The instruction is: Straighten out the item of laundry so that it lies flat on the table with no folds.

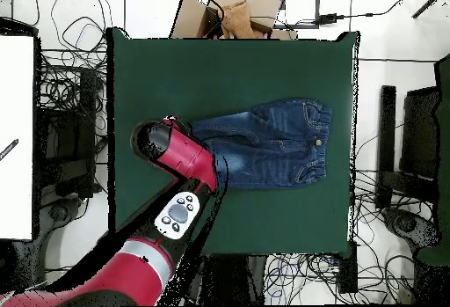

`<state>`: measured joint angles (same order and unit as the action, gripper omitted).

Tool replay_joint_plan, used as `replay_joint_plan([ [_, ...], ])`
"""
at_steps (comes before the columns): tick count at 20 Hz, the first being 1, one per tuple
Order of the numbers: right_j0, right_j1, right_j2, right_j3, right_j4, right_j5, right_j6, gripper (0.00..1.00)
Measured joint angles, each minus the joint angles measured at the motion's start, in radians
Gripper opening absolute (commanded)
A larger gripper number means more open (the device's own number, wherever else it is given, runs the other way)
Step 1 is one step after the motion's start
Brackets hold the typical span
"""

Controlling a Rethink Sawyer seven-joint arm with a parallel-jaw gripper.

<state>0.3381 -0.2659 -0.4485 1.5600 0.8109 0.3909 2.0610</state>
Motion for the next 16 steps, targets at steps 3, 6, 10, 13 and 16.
replay_joint_plan([
  [3,0.066,0.06,-0.106,-0.042,-0.027,0.003,0.0,0.0],
  [6,0.111,0.101,-0.175,-0.072,-0.047,0.015,0.0,0.0],
  [10,0.166,0.154,-0.266,-0.12,-0.069,0.052,0.0,0.0],
  [13,0.176,0.171,-0.311,-0.146,-0.079,0.086,0.0,0.0],
  [16,0.175,0.177,-0.334,-0.158,-0.086,0.103,0.0,0.0],
])
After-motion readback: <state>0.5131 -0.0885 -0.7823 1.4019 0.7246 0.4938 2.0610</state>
